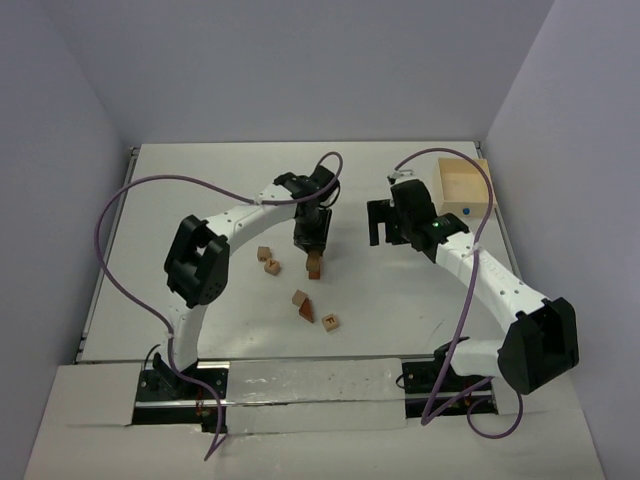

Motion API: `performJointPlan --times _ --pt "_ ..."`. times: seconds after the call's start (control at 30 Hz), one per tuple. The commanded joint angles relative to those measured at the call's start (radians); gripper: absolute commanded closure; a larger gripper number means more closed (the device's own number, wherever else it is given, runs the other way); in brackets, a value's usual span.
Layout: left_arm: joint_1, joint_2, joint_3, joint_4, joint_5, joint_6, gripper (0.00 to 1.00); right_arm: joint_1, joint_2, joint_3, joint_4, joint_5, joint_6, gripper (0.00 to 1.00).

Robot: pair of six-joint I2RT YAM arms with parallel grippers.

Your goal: Build the wood block tower

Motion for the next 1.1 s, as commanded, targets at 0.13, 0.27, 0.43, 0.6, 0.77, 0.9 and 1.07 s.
performJointPlan --times 0.13,0.27,0.43,0.6,0.77,0.9,1.07 --pt "-0.024 0.019 0.051 -0.013 -0.044 -0.041 1.0 -0.096 -0.011 0.044 -0.001 0.01 0.044 0.0" --pt "-0.025 0.03 0.058 -0.015 -0.072 -0.049 1.0 -0.135 -0.013 0.039 -0.003 -0.025 0.053 0.0" --pt "-0.027 0.047 0.069 -0.019 -0.08 -0.054 1.0 -0.149 -0.007 0.041 -0.006 -0.041 0.055 0.0" --pt "-0.023 0.076 0.092 -0.03 -0.084 -0.058 1.0 -0.155 -0.005 0.038 -0.005 -0.056 0.054 0.0" --pt "-0.021 0.098 0.117 -0.038 -0.069 -0.055 1.0 -0.158 -0.007 0.034 -0.004 -0.068 0.051 0.0" --pt "-0.011 0.106 0.12 -0.038 -0.061 -0.055 1.0 -0.158 -0.007 0.03 0.001 -0.076 0.049 0.0" --pt "0.019 0.115 0.117 -0.035 -0.046 -0.054 1.0 -0.158 0.001 0.033 -0.001 -0.086 0.049 0.0"
